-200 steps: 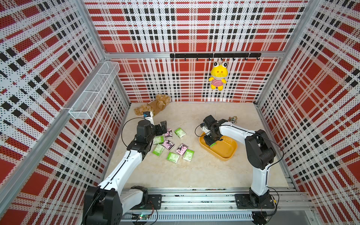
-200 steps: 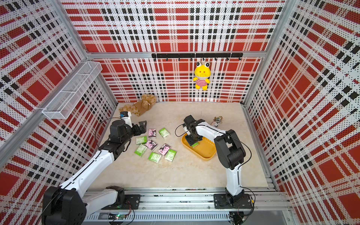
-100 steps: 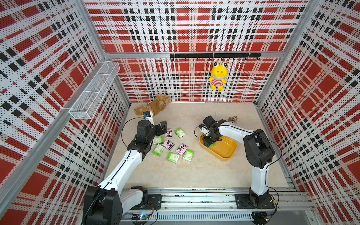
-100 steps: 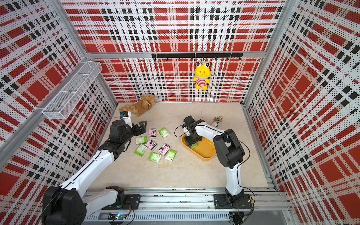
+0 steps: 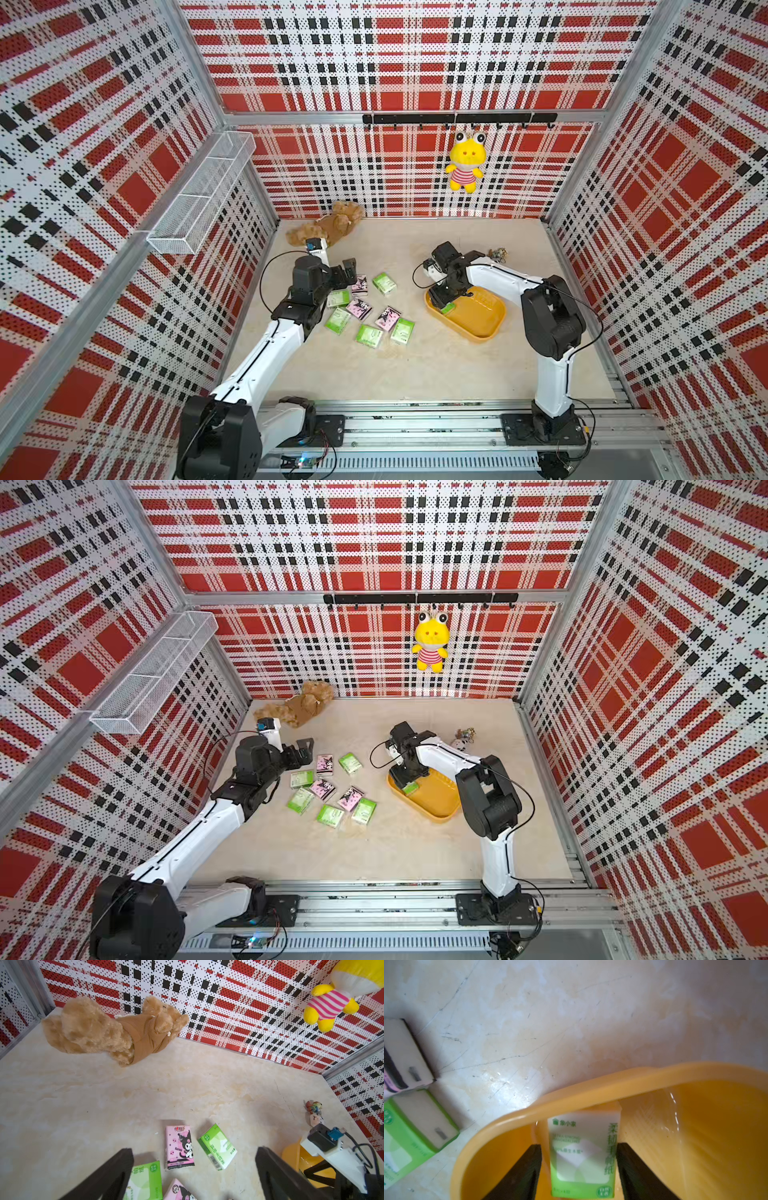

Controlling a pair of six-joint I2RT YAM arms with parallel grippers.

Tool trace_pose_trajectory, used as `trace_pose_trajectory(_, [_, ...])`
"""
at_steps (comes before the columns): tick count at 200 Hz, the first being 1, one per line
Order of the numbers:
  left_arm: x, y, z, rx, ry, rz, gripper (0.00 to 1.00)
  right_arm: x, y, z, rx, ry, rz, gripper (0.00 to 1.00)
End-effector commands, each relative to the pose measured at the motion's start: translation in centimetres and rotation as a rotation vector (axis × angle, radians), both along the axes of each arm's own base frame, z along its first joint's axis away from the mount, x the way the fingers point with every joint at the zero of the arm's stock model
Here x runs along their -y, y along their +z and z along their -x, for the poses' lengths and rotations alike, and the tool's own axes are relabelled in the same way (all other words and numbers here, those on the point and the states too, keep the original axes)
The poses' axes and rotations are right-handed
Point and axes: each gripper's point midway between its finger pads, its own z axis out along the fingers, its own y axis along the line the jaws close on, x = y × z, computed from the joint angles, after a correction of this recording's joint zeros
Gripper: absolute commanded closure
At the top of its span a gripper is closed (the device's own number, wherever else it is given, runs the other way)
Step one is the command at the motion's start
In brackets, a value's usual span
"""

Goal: Put the pocket tissues into the storage box
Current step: Place the pocket tissues in the storage box.

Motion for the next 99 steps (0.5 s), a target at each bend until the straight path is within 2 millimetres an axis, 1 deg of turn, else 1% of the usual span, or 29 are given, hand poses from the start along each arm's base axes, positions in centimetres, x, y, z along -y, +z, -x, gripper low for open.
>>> trace_pose_trajectory(1, [0.1,0.7,-0.1,0.014,-0.001,0.001,0.01,-0.2,1.8,-0.4,0.026,-0.003,-0.026,0.35])
trace_pose_trajectory(16, [0.1,0.6,-0.1,0.013,-0.003,0.000,0.01,-0.2,2.6,-0.7,0.049,-0.011,-0.036,0.35])
trace_pose_trajectory(47, [0.1,0.7,-0.1,0.014,-0.002,0.001,0.01,0.1,5.1,-1.5,0.084,-0.048,-0.098,0.35])
trace_pose_trajectory(57, [0.1,0.7,-0.1,0.014,-0.004,0.001,0.01,0.3,5.6,-1.7,0.086,-0.059,-0.113,0.35])
trace_pose_trajectory(72, [0.1,0.8,-0.2,0.015,-0.003,0.002,0.01,1.0,5.6,-1.8,0.077,-0.082,-0.123,0.35])
trace_pose_trajectory(99, [0.1,0.8,-0.2,0.016,-0.004,0.002,0.01,2.6,4.8,-2.1,0.067,-0.133,-0.112,0.36])
